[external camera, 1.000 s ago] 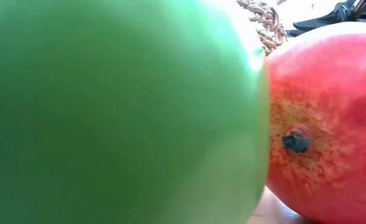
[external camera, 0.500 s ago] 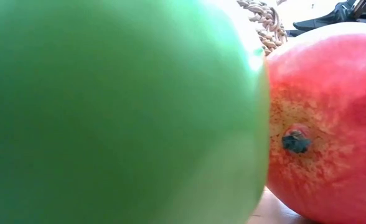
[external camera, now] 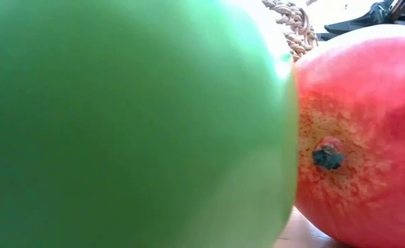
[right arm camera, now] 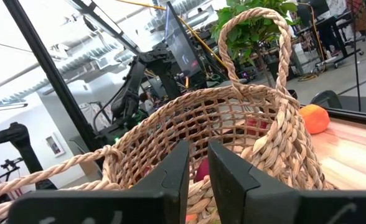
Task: Build produce basket
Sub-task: Put the apple into the basket
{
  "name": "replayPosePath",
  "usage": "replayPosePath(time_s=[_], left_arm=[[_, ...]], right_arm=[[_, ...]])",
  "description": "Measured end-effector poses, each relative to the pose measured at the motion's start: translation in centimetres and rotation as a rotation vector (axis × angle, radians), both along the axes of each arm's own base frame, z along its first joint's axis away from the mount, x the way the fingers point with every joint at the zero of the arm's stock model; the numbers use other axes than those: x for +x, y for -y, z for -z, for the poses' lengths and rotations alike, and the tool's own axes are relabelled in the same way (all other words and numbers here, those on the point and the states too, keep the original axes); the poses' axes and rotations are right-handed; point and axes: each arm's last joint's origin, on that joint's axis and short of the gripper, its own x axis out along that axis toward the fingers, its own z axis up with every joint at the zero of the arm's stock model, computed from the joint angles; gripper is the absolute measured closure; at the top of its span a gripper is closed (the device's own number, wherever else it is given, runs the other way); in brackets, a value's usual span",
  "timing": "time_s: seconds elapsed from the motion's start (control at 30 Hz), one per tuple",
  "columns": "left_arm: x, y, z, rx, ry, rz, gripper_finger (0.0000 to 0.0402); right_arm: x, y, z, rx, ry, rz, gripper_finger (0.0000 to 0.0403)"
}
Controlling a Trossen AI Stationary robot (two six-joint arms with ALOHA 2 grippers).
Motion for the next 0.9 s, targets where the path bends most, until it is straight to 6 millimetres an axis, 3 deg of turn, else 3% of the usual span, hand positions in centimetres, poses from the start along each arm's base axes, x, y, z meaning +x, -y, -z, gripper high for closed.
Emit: replayPosePath(time_s=[0.27,0.47,0.67,0.9], left_arm=[[0.1,-0.6,0.0,-0.005,-0.041,0.006,0.0083],[0.1,-1.5,-1.4,-0.037,-0.011,-0.012,0.0075],[-0.7,-4.3,-6.4,0.042,0.180,-0.116,0.0077],[-2.0,-8.4,-14.5,0.061,0.597,-0.331,0.0076]], right_arm=[[0.0,0.0,0.0,0.000,0.000,0.000,0.0338],[0.0,0.0,0.0,0.000,0.000,0.000,0.0338],[0.0,0.0,0.0,0.000,0.000,0.000,0.0338],[0.0,0.0,0.0,0.000,0.000,0.000,0.0338]])
